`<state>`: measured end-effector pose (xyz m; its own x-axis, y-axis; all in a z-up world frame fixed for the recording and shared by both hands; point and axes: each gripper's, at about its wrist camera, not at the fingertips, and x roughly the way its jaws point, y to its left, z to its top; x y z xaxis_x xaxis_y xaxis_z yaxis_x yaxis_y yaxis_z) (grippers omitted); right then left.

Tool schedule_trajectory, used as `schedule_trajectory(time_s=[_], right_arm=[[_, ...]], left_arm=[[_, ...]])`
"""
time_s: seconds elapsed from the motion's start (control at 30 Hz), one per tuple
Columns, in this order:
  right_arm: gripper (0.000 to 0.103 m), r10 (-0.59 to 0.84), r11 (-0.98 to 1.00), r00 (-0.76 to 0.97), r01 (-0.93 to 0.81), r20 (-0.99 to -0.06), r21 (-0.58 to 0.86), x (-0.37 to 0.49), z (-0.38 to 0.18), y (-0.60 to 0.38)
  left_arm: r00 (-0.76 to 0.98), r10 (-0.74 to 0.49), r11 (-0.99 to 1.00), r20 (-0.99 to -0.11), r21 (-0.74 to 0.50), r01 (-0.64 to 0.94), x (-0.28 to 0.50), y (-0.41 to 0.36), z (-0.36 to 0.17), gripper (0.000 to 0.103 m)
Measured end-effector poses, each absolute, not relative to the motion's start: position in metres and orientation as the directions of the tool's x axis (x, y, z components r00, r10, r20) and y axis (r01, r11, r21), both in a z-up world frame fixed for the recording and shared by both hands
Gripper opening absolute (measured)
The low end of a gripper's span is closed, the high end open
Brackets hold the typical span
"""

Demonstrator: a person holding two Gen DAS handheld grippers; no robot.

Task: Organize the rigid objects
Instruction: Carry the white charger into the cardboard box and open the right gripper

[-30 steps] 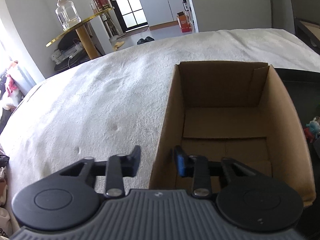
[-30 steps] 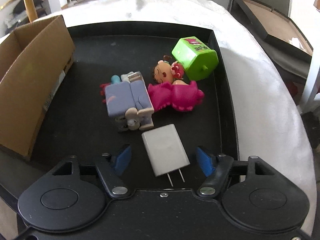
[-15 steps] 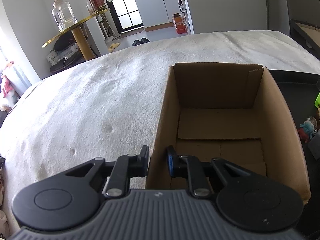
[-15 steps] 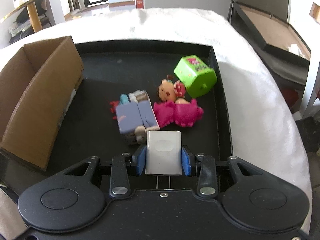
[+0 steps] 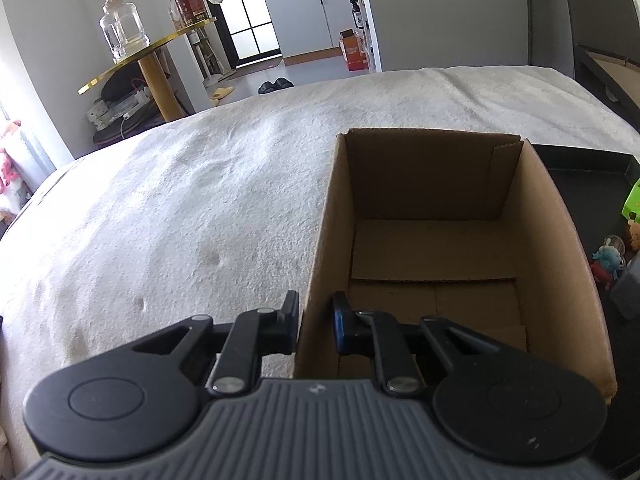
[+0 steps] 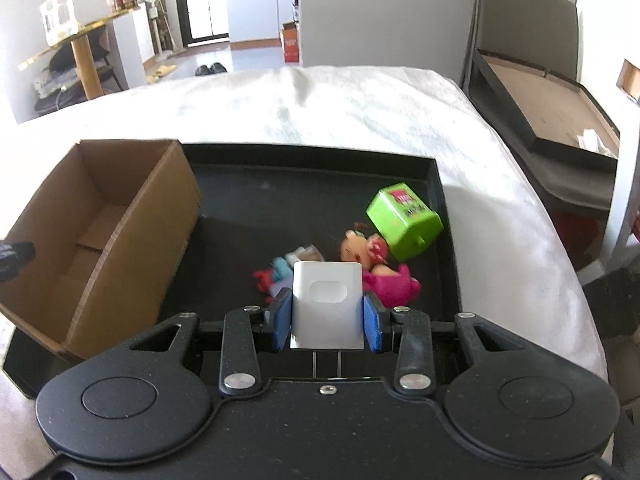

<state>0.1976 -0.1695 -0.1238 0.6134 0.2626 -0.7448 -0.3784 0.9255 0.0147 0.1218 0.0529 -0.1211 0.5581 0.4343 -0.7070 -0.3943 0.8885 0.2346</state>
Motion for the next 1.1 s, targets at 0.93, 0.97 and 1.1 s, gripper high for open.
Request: schedule_trajectory(time_s=[0.93, 0.97, 1.1], right_arm=[[0.036, 0.54, 0.789, 0.591, -0.603, -0.6, 0.116, 0.189, -0.084, -0.089], [0.036, 0.547, 0.782, 0.585, -0.613, -0.598, 0.115, 0.189, -0.084, -0.085], [0.036, 0.576, 0.75, 0.555, -0.651, -0.6, 0.117, 0.184, -0.084, -0.073]], left_arm=[[0.579, 0.392, 0.906, -0.715, 0.189, -0.379, 0.119, 0.062, -0.117, 0.014], [0.579, 0.392, 0.906, -0.715, 0.189, -0.379, 0.119, 0.062, -0.117, 0.014], [0.58, 0.388, 0.907, -0.717, 0.183, -0.38, 0.118, 0.062, -0.117, 0.013]])
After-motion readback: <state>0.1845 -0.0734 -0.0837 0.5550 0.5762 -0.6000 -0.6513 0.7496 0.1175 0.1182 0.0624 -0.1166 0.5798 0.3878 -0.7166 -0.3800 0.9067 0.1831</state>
